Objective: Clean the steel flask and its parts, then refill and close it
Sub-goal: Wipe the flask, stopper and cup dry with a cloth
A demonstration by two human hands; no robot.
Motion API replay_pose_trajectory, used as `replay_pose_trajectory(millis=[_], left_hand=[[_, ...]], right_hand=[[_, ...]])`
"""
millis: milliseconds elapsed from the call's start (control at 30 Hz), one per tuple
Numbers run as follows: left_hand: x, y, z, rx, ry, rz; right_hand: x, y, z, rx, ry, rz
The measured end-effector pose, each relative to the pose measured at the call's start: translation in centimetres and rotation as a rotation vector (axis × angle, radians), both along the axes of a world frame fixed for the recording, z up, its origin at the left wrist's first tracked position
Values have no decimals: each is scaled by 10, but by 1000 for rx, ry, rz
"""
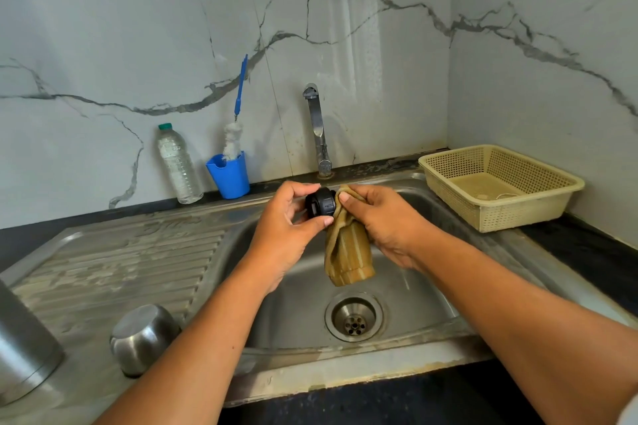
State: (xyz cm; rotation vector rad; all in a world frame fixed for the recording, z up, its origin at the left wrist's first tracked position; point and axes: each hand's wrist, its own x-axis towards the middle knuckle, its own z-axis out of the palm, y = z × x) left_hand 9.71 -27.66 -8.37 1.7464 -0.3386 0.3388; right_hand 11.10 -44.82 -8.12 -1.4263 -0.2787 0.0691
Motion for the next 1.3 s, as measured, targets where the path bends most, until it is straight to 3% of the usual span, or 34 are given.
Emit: replay_pose_trajectory(millis=[200, 433, 600, 733, 867, 1133, 1300], left_hand=[[6, 2, -3, 5, 7, 41], [9, 1, 6, -536, 250, -6], [10, 3, 10, -697, 287, -63], [10, 2, 9, -648, 273, -61], [9, 6, 6, -425, 245, 1], [3, 10, 4, -227, 218, -33], [0, 7, 8, -347, 274, -110]], right_hand=[[1, -5, -2, 10, 44, -35], [1, 8, -1, 134, 26, -99], [1, 6, 4, 209, 139, -62], [-3, 8, 5, 231, 180, 33], [-10, 9, 9, 267, 153, 132], [-13, 4, 13, 295, 213, 96], [-12, 2, 12, 298, 205, 45]])
